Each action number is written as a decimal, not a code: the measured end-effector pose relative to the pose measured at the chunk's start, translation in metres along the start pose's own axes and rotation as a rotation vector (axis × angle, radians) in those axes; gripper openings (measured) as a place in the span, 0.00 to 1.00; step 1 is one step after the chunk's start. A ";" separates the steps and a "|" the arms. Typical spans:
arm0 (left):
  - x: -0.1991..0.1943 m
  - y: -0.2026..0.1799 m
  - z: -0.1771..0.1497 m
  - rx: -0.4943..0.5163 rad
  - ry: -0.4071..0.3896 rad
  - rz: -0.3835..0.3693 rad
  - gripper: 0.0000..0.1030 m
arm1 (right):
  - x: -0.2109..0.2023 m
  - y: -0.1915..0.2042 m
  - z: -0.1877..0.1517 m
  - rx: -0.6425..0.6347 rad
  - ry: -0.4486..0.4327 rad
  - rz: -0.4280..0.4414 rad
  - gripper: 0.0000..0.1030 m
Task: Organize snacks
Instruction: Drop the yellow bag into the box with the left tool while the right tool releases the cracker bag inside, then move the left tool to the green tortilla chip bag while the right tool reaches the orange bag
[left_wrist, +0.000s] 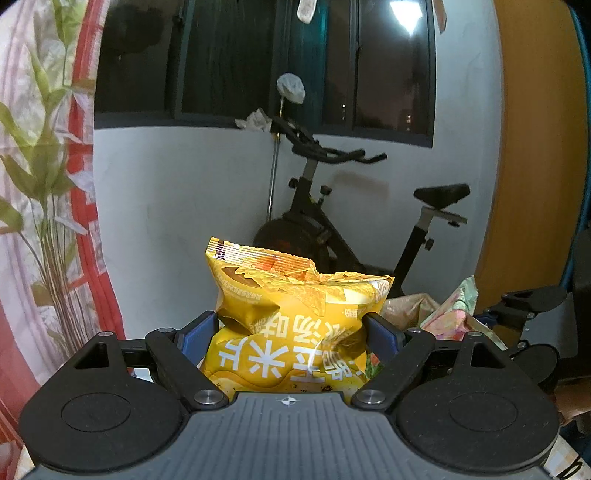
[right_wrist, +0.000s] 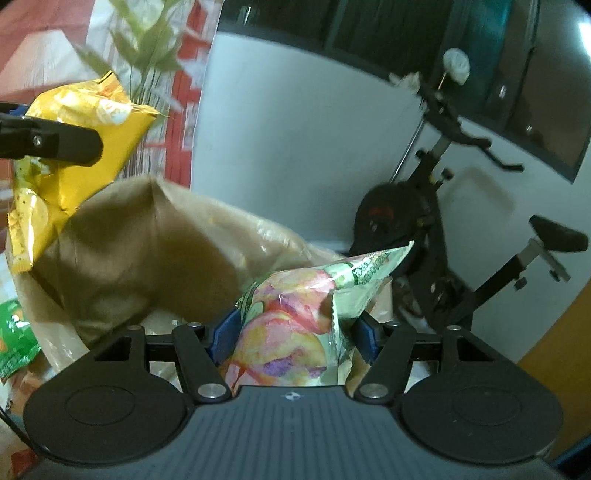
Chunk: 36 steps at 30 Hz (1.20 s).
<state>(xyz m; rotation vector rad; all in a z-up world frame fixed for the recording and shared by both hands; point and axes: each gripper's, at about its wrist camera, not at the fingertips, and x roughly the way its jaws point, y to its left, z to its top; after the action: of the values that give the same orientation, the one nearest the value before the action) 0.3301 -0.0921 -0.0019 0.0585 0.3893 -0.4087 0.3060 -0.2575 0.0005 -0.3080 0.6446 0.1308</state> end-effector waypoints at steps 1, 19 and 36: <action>0.004 0.000 -0.001 -0.002 0.011 0.000 0.85 | 0.004 0.000 0.000 -0.007 0.017 0.008 0.65; 0.027 -0.001 0.001 0.001 0.059 0.069 0.90 | 0.005 -0.008 -0.001 0.142 0.102 0.032 0.69; -0.070 0.057 -0.025 -0.074 0.065 0.152 0.90 | -0.071 -0.015 -0.038 0.229 -0.099 0.080 0.69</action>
<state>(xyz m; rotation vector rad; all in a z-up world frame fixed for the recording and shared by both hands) 0.2850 -0.0104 0.0006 0.0294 0.4608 -0.2426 0.2315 -0.2852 0.0183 -0.0541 0.5676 0.1464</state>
